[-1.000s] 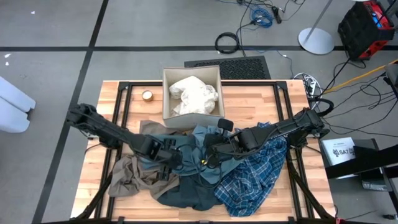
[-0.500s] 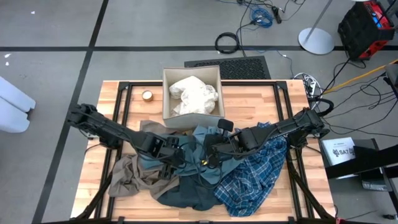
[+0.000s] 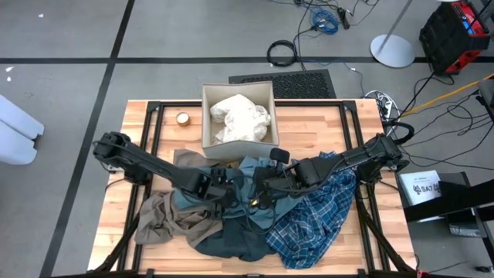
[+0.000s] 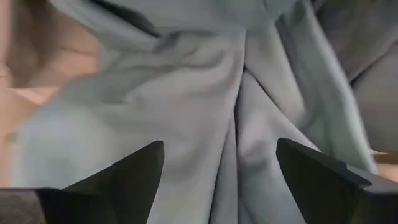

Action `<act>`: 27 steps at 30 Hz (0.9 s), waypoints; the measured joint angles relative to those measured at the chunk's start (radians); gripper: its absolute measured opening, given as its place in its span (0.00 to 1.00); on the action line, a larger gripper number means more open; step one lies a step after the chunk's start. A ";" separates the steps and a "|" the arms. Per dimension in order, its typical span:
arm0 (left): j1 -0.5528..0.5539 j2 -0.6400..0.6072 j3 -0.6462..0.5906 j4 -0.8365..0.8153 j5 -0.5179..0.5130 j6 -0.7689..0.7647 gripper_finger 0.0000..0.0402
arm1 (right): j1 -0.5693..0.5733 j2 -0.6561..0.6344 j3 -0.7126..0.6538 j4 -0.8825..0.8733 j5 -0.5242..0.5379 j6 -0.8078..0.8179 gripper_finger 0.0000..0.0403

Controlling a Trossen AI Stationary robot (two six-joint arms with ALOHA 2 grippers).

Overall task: Sort clothes
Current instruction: Put the green pants into the laundry bin

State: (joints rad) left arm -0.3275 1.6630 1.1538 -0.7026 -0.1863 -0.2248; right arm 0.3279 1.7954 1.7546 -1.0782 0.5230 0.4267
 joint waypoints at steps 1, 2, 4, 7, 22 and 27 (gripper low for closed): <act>-0.002 0.019 0.000 0.008 0.000 -0.006 0.80 | 0.000 0.000 0.000 -0.002 -0.001 0.000 0.04; -0.005 0.038 0.000 0.022 0.001 -0.017 0.80 | 0.000 0.000 0.000 -0.005 -0.001 0.000 0.04; -0.010 0.068 0.000 0.051 -0.001 -0.031 0.80 | 0.000 0.000 0.000 -0.012 -0.002 0.000 0.04; -0.013 0.107 0.000 0.085 -0.023 -0.030 0.80 | 0.000 0.000 0.000 -0.019 -0.002 0.001 0.04; -0.015 0.149 -0.001 0.095 -0.096 -0.005 0.39 | 0.000 0.000 0.000 -0.027 -0.001 0.003 0.04; -0.015 0.115 -0.001 0.102 -0.050 0.001 0.08 | 0.000 0.000 0.000 -0.028 0.001 0.000 0.04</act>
State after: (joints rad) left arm -0.3428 1.7783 1.1530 -0.6001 -0.2368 -0.2235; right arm 0.3278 1.7954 1.7546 -1.1061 0.5243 0.4270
